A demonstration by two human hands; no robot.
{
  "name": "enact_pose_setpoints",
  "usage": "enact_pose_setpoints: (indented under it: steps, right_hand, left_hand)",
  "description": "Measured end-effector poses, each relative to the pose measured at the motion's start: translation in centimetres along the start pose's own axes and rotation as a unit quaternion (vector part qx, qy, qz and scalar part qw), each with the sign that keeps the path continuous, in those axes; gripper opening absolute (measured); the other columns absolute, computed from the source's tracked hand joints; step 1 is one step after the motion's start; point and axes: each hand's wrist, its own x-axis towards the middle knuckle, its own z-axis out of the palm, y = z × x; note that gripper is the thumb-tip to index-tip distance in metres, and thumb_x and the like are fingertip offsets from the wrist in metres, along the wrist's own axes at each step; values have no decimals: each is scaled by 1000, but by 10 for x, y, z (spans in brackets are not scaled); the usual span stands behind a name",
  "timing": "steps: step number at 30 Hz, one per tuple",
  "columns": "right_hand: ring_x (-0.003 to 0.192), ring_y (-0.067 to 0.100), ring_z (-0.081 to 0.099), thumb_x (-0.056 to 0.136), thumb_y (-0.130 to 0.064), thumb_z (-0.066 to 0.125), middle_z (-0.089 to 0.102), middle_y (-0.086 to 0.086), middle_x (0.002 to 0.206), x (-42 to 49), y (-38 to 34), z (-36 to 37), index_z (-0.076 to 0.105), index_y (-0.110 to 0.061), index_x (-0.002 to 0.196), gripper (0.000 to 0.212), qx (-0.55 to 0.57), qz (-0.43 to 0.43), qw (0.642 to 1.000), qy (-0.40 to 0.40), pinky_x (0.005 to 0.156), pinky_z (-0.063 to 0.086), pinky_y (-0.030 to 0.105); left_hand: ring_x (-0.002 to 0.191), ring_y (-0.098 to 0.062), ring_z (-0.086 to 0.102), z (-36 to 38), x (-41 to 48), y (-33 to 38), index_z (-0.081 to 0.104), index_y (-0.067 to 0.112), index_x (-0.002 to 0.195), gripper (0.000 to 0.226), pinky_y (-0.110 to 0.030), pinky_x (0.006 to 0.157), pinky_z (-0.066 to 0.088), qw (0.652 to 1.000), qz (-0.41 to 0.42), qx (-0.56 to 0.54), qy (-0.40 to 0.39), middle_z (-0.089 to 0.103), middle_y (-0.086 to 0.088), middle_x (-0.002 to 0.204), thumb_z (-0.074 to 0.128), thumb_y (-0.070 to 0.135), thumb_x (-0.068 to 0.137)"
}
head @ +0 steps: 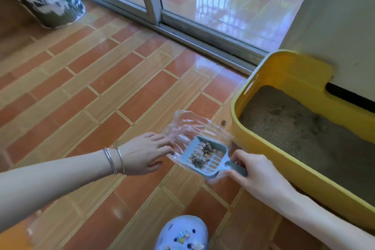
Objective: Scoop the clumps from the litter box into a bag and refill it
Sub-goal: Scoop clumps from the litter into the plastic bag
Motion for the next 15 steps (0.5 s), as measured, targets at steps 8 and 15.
enact_pose_setpoints:
  steps: [8,15]
  right_hand:
    - [110,27,55,94,-15,43,46,9,131,27,5,32,36,-11,128,35,-155,30,987,-39,85,45,34]
    - [104,28,54,85,8,38,46,7,122,19,9,21,35,-10,130,49,-231,-15,973,-23,68,42,30]
  left_hand:
    - [115,-20,57,25,19,7,59,22,118,58,-35,90,49,999,-16,10,-27,62,1,120,73,22,62]
    - [106,-17,61,22,28,7,68,24,103,51,-30,84,52,998,34,44,0,67,4,107,79,31,53]
